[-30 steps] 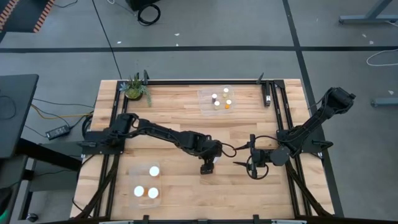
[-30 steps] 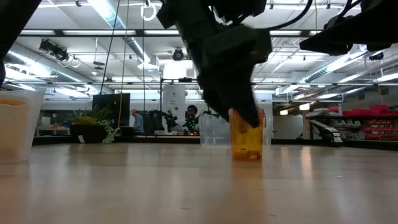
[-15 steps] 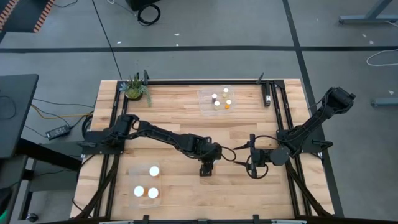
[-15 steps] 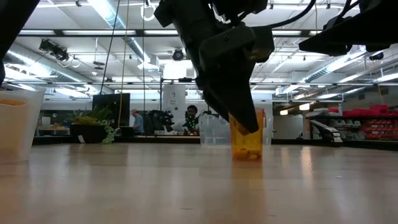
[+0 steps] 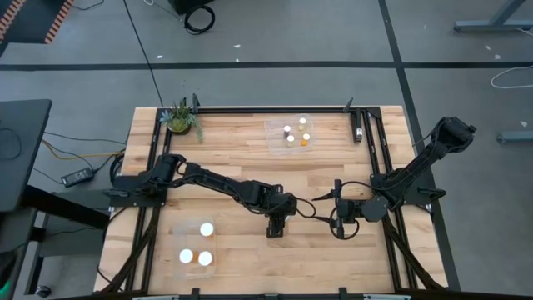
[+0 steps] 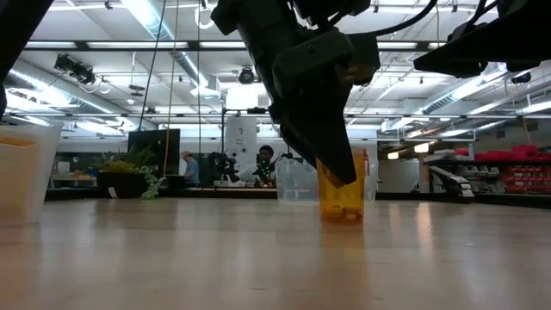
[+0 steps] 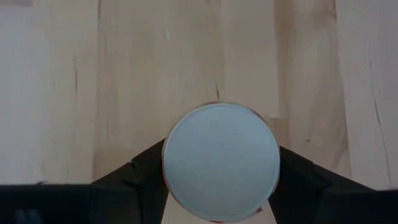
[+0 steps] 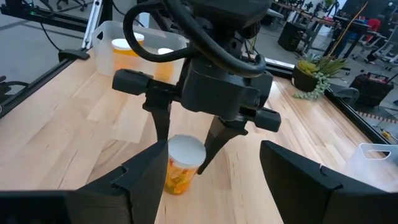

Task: Pick and place medicine bottles into bin by pill shape (circle, oval)
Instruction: Put the big orange pill bottle into the bottom transparent bin

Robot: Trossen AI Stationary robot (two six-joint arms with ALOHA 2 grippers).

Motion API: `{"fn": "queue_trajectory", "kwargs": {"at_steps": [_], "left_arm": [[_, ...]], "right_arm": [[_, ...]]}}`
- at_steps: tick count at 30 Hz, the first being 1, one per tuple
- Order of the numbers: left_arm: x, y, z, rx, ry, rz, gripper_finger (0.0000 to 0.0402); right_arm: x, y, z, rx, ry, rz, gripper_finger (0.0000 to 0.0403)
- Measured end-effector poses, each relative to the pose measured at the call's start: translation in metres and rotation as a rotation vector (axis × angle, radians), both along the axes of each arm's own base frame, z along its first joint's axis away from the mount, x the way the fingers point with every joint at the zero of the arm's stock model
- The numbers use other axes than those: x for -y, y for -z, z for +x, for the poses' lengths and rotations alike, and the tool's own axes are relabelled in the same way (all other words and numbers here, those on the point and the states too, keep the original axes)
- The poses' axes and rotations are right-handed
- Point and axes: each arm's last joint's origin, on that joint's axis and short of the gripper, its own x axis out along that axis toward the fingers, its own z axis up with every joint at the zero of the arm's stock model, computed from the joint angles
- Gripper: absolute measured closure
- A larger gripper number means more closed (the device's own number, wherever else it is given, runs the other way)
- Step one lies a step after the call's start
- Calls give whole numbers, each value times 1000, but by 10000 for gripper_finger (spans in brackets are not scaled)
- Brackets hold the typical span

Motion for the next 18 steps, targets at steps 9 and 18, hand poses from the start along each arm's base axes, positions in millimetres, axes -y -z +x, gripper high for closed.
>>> {"fn": "queue_trajectory", "kwargs": {"at_steps": [9,18], "left_arm": [[14,-13,-21,-119,-18,-4,190],[41,-28,-46,-199,-31,13,186]], "right_arm": [[0,0,0,-1,0,0,141],[0,1,0,-9,3,5,141]]}}
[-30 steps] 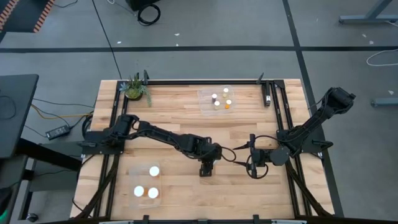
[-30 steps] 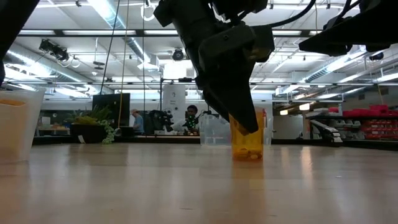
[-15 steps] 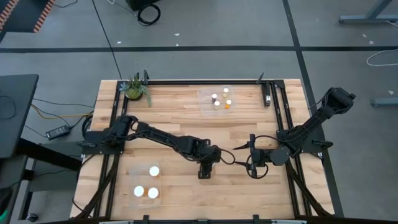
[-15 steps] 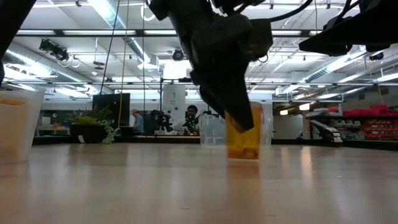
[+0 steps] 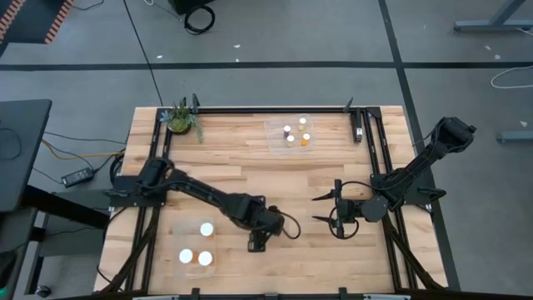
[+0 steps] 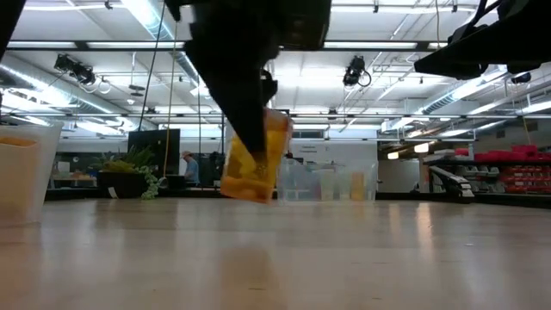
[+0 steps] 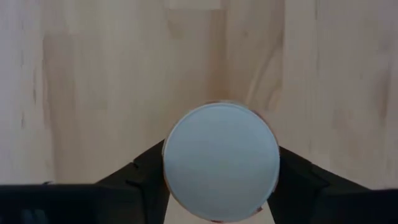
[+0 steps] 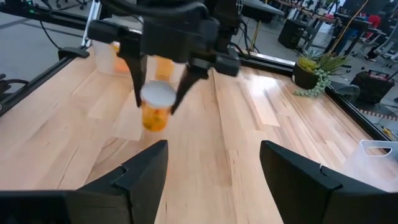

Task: Pick and place medicine bottles into bin by pill shape (circle, oval)
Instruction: Put the big orange pill bottle into the bottom transparent bin

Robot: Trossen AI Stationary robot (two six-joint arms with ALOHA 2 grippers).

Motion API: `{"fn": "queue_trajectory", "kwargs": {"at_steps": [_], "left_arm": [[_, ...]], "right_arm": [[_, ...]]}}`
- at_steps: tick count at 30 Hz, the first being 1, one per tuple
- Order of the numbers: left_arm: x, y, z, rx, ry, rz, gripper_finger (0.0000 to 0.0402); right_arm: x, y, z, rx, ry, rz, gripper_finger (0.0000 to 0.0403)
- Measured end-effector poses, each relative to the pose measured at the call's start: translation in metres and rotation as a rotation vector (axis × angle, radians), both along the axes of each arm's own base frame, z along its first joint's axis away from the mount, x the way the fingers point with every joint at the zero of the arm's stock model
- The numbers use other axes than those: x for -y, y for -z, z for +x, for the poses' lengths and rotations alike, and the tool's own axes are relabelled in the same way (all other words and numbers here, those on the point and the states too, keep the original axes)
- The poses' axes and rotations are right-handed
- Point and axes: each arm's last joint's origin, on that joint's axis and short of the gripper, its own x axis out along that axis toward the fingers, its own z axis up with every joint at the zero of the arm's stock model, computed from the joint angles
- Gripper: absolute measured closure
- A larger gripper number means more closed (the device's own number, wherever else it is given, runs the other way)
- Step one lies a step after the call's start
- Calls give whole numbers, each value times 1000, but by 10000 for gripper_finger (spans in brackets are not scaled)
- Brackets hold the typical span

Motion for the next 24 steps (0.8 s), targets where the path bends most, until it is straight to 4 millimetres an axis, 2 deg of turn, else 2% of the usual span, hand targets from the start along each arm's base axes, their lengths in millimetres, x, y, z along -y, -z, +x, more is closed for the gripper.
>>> {"fn": "queue_trajectory", "kwargs": {"at_steps": [5,9,17,24], "left_arm": [[10,-8,-14,-42,-25,16,189],[20,-20,-25,-37,-51,35,175],[43,-43,-59,-40,-96,122,190],[66,-54,-88,-11,-153,202,171]], "right_arm": [[0,0,0,1,-1,-1,141],[0,0,0,-1,0,1,141],[0,0,0,-2,3,2,141],[0,0,0,-2,4,6,141]]}}
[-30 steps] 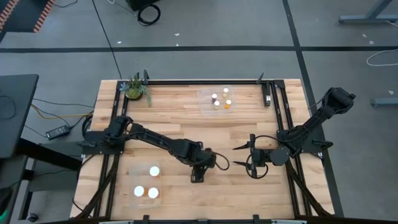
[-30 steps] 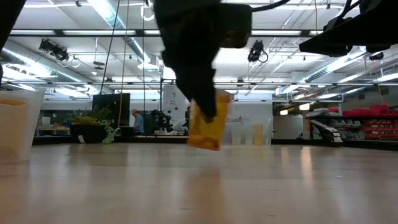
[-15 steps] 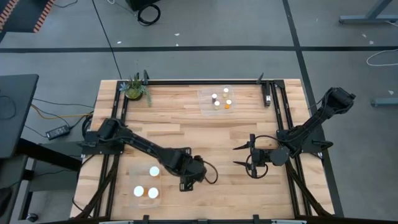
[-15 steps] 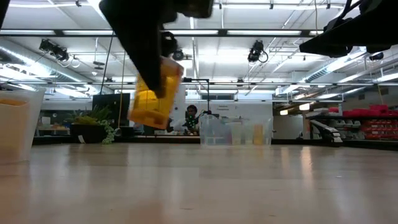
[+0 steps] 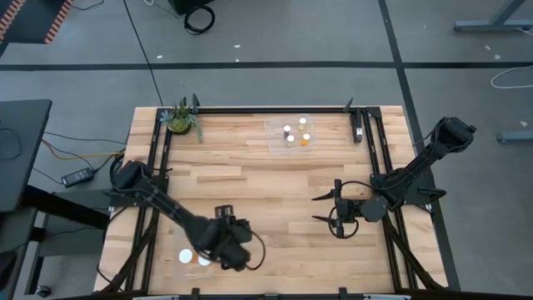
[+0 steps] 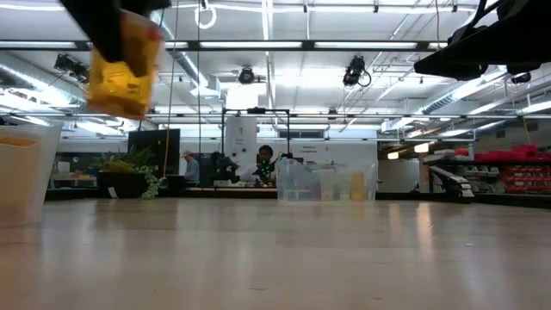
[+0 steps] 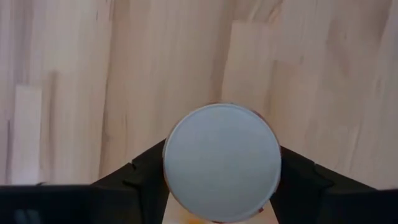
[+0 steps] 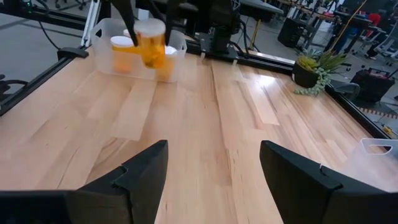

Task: Pick and place medicine bottles into bin by pill shape (circle, oval)
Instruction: Put the big orange pill bottle into the bottom transparent bin

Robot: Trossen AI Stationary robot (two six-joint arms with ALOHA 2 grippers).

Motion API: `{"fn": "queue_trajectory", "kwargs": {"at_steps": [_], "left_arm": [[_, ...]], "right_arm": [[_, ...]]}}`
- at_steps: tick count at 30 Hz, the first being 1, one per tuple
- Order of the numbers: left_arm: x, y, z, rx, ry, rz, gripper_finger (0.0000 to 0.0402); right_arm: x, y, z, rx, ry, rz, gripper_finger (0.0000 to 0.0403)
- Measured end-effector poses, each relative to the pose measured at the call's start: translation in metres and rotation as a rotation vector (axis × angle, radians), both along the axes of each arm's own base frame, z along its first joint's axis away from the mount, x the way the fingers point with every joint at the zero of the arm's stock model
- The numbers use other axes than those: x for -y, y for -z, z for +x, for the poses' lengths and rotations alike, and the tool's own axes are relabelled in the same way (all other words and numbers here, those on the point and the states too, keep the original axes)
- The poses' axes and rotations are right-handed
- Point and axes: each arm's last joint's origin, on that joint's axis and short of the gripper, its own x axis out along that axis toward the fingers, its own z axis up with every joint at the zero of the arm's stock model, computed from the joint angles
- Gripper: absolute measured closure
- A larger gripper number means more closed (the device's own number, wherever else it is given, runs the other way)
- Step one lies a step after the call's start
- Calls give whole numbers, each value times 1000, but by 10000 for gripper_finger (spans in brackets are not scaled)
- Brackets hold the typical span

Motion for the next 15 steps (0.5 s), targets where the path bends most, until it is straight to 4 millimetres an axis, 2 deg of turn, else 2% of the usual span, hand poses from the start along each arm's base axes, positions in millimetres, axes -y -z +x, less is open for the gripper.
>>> {"fn": "queue_trajectory", "kwargs": {"at_steps": [7,15], "left_arm": [[20,-7,-34,24,-89,26,190],[42,-13,-72,67,-219,-3,171]], "right_arm": [[0,0,0,4,-1,-2,141],[0,-1,0,7,-1,2,141]]}}
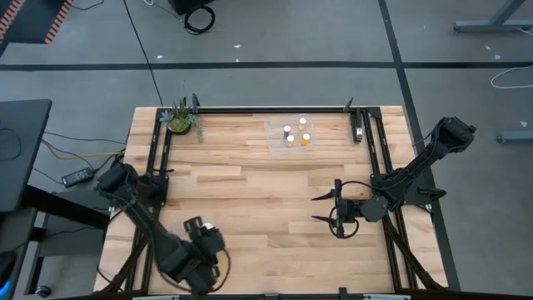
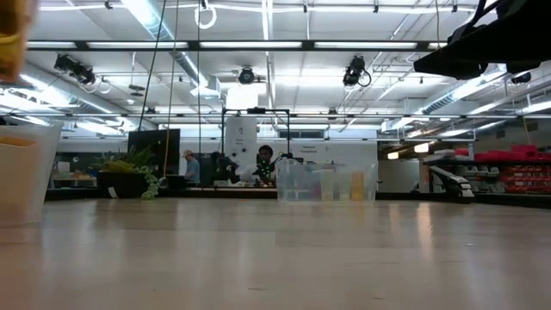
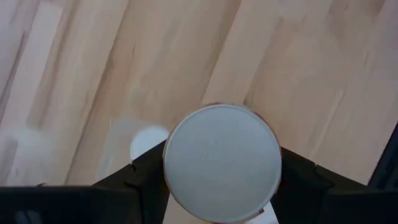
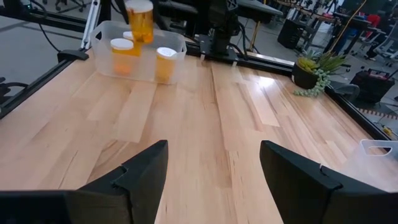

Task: Pick and place medicine bottles into bin by pill shape (circle, oval)
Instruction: Put the big orange pill bottle into the bottom transparent bin

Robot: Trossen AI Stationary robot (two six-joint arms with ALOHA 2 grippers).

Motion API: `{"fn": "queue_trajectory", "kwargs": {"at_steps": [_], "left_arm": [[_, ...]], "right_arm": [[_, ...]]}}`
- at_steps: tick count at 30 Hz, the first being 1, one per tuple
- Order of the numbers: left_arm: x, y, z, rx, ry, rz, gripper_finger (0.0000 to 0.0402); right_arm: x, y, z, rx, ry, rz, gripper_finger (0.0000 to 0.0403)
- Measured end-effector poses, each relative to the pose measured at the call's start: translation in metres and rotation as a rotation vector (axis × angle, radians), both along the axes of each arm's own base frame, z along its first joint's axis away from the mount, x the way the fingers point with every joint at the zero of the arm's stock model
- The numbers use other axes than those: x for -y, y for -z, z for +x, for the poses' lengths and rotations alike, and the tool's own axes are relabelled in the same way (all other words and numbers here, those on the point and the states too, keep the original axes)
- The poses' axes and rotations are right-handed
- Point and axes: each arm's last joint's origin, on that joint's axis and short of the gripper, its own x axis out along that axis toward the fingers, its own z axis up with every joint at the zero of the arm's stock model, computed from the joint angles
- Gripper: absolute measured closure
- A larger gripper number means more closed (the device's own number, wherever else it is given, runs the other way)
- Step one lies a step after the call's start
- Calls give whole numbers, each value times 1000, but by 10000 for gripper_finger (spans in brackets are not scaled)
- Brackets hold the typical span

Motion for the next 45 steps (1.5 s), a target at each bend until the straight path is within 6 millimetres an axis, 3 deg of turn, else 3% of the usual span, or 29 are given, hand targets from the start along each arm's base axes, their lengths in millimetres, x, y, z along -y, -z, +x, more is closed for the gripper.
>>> {"fn": "queue_trajectory", "kwargs": {"at_steps": [5,10,17,26,34,41,45], "left_arm": [[10,0,-23,-12,-61,26,189],[16,-1,-41,-6,-121,59,177],[14,0,-54,30,-171,139,185],[-4,35,-69,63,-223,30,174],[-32,48,-94,134,-316,-104,190],[-44,82,-95,122,-334,-201,169],[-46,86,-93,116,-304,-195,179]], "right_arm": [[0,0,0,-1,0,-2,141],[0,0,0,0,0,2,141],[0,0,0,2,0,0,141],[0,0,0,3,0,0,141],[1,-1,1,5,5,3,141],[2,-1,2,5,12,3,141],[2,-1,2,5,13,2,141]]}}
